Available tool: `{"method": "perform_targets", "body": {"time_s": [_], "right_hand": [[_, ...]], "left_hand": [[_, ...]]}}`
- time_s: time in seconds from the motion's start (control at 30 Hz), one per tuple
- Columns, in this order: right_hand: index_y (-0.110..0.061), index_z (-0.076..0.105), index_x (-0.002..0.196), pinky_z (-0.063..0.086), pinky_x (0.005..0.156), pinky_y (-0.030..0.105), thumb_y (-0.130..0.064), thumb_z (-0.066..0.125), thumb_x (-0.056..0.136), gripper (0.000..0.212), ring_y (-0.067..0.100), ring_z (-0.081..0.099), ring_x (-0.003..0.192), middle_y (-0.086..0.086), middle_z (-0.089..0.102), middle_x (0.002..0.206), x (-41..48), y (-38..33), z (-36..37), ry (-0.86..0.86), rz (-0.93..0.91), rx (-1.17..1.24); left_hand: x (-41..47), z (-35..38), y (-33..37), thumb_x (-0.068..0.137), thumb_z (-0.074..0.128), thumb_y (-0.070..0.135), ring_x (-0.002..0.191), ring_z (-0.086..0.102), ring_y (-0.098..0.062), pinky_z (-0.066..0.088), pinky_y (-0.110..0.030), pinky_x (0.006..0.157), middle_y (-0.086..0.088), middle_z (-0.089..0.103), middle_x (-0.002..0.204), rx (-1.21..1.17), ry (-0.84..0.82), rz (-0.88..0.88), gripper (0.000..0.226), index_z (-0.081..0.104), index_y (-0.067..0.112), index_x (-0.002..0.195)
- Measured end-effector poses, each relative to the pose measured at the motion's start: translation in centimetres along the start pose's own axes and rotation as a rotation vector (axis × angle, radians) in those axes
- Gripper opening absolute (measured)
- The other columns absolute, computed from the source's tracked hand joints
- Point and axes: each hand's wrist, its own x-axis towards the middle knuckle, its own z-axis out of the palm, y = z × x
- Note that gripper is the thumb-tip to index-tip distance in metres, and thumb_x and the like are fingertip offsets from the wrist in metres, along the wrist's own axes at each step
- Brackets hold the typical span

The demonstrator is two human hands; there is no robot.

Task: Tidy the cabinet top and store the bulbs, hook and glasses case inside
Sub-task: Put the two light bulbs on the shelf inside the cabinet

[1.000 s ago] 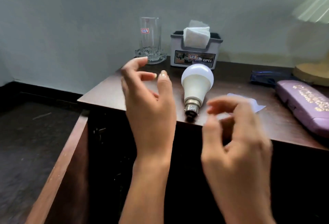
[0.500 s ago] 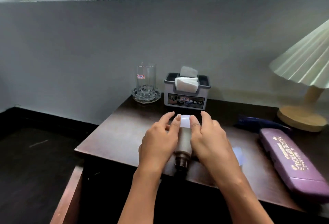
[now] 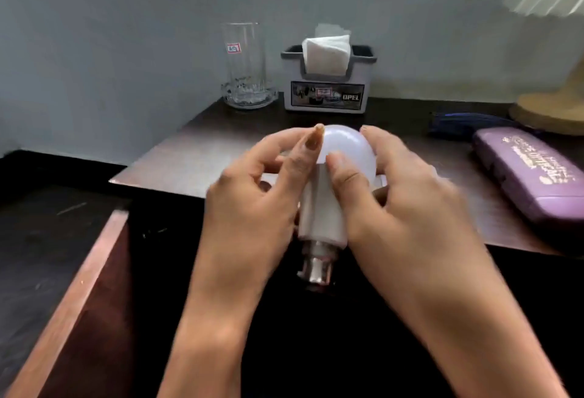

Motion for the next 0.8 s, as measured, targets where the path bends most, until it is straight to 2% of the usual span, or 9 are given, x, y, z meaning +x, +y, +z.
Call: {"method": "perform_targets", "body": {"time_s": [0.13, 0.23, 0.3, 0.37, 0.43, 0.53, 0.63, 0.7, 0.8], "right_hand": [[-0.038, 0.027, 0.136, 0.029, 0.080, -0.003, -0.062, 0.029, 0.073, 0.067, -0.001, 0.042, 0.098, -0.018, 0.045, 0.115, -3.4, -0.3, 0.5, -0.172, -0.007, 0.013], [-0.043, 0.023, 0.134, 0.039, 0.078, 0.006, -0.064, 0.032, 0.068, 0.071, -0.005, 0.049, 0.098, -0.021, 0.040, 0.118, -4.7, 0.2, 0.8, -0.364, 0.134, 0.096], [-0.047, 0.020, 0.132, 0.042, 0.083, 0.010, -0.065, 0.035, 0.071, 0.066, -0.003, 0.049, 0.103, -0.020, 0.037, 0.122, -5.5, 1.7, 1.7, -0.547, 0.248, 0.155], [-0.046, 0.036, 0.120, 0.046, 0.095, 0.026, -0.060, 0.046, 0.065, 0.058, 0.008, 0.055, 0.106, -0.010, 0.047, 0.122, -6.2, 3.6, 3.4, -0.618, 0.315, 0.243], [-0.043, 0.047, 0.103, 0.049, 0.095, 0.039, -0.055, 0.052, 0.056, 0.049, 0.015, 0.060, 0.105, -0.004, 0.059, 0.116, -6.7, 5.7, 5.0, -0.517, 0.398, 0.346], [-0.028, 0.042, 0.127, 0.046, 0.099, 0.040, -0.034, 0.058, 0.064, 0.066, 0.015, 0.057, 0.111, -0.001, 0.056, 0.122, -6.5, 8.5, 6.9, -0.376, 0.488, 0.446], [-0.025, 0.037, 0.124, 0.049, 0.082, 0.022, -0.007, 0.064, 0.079, 0.055, 0.002, 0.054, 0.090, -0.007, 0.051, 0.106, -5.5, 10.8, 7.6, -0.204, 0.534, 0.560], [-0.026, 0.039, 0.118, 0.047, 0.074, 0.014, -0.009, 0.063, 0.080, 0.048, -0.001, 0.054, 0.087, -0.009, 0.052, 0.102, -4.6, 12.1, 8.0, -0.142, 0.511, 0.515], [-0.020, 0.040, 0.125, 0.049, 0.092, 0.033, -0.015, 0.066, 0.078, 0.054, 0.015, 0.056, 0.106, 0.006, 0.055, 0.121, -2.9, 13.4, 9.0, -0.100, 0.473, 0.459]], "left_hand": [[-3.4, -2.1, -0.1, 0.059, 0.057, 0.071, 0.048, 0.057, -0.015, 0.048, -0.030, 0.051, 0.005, 0.065, 0.062, 0.037, -0.002, -0.022, 0.039, 0.068, 0.049, 0.089], [-5.3, -4.0, -1.1, 0.052, 0.056, 0.072, 0.052, 0.063, -0.018, 0.051, -0.024, 0.043, 0.001, 0.069, 0.076, 0.111, -0.098, -0.117, 0.047, 0.067, 0.050, 0.091], [-6.5, -4.8, -2.1, 0.040, 0.064, 0.077, 0.061, 0.067, -0.028, 0.056, -0.029, 0.047, 0.001, 0.068, 0.087, 0.135, -0.212, -0.223, 0.060, 0.066, 0.052, 0.095], [-7.2, -4.5, -3.8, 0.038, 0.067, 0.077, 0.066, 0.068, -0.028, 0.059, -0.036, 0.052, 0.003, 0.064, 0.091, 0.175, -0.290, -0.303, 0.067, 0.065, 0.050, 0.099], [-7.2, -3.4, -6.1, 0.057, 0.063, 0.071, 0.079, 0.069, -0.018, 0.060, -0.043, 0.068, 0.005, 0.063, 0.098, 0.266, -0.291, -0.321, 0.051, 0.064, 0.043, 0.099], [-6.5, -0.6, -9.6, 0.080, 0.062, 0.039, 0.115, 0.058, -0.015, 0.046, -0.035, 0.099, 0.004, 0.062, 0.124, 0.438, -0.260, -0.278, 0.041, 0.057, 0.034, 0.120], [-5.2, 2.3, -11.7, 0.085, 0.060, 0.033, 0.113, 0.059, -0.022, 0.048, -0.030, 0.094, -0.005, 0.064, 0.122, 0.374, -0.169, -0.284, 0.042, 0.055, 0.020, 0.125], [-4.2, 3.6, -12.3, 0.087, 0.059, 0.029, 0.110, 0.061, -0.022, 0.049, -0.029, 0.091, -0.006, 0.066, 0.119, 0.340, -0.154, -0.286, 0.038, 0.054, 0.018, 0.124], [-2.1, 4.3, -13.0, 0.089, 0.055, 0.029, 0.110, 0.060, -0.022, 0.048, -0.029, 0.091, -0.006, 0.065, 0.118, 0.369, -0.166, -0.256, 0.035, 0.056, 0.019, 0.123]]}}
